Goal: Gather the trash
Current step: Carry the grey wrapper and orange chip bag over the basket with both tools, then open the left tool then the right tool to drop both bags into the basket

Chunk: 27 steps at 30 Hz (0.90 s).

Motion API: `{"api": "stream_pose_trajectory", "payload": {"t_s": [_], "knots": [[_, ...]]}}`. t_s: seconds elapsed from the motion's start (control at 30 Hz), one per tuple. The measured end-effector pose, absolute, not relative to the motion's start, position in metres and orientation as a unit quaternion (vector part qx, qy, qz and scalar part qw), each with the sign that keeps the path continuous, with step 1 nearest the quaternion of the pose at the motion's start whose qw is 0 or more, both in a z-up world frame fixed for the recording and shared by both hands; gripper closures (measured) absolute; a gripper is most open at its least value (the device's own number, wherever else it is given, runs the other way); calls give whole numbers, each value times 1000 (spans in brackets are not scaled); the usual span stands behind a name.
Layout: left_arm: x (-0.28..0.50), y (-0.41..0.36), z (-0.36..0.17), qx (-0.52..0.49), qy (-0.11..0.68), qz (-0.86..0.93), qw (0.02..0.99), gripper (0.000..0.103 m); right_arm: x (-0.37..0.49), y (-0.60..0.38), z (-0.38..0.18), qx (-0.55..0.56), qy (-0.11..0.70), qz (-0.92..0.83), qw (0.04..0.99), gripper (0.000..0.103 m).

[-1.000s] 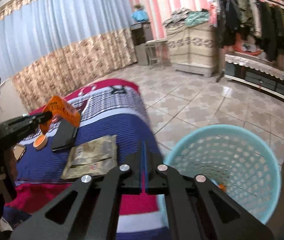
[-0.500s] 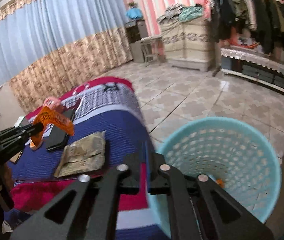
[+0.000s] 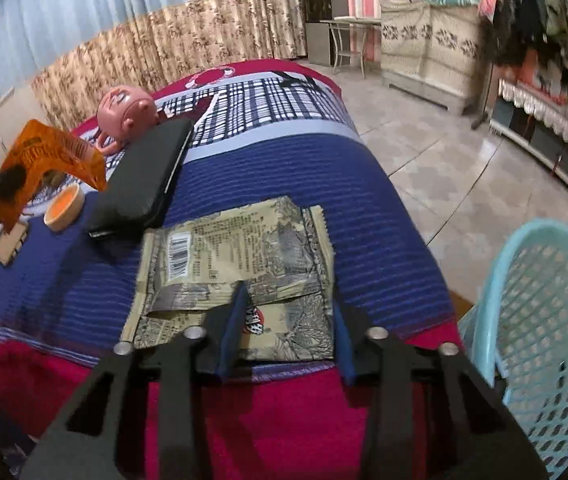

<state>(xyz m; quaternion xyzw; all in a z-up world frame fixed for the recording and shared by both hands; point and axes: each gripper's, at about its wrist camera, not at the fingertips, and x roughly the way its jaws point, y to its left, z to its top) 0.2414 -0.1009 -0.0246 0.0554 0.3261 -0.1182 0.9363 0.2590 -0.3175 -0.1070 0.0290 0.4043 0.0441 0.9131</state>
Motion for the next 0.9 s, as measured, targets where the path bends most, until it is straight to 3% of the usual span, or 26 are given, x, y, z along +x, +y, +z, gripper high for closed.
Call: {"api": "stream_pose_trajectory", "payload": {"t_s": [0.03,0.43,0.9], "knots": [[241,-100,-24,52,325,-119,937,91,257,-319,-105,31,400,43,915,100],[235,-139,6,48,295,-154,942,91,190,-384,-29,80,276,9,958,102],[206,-303,21,91,268,-287,915,91,109,-526,-17,111,239,-172,949,101]]}}
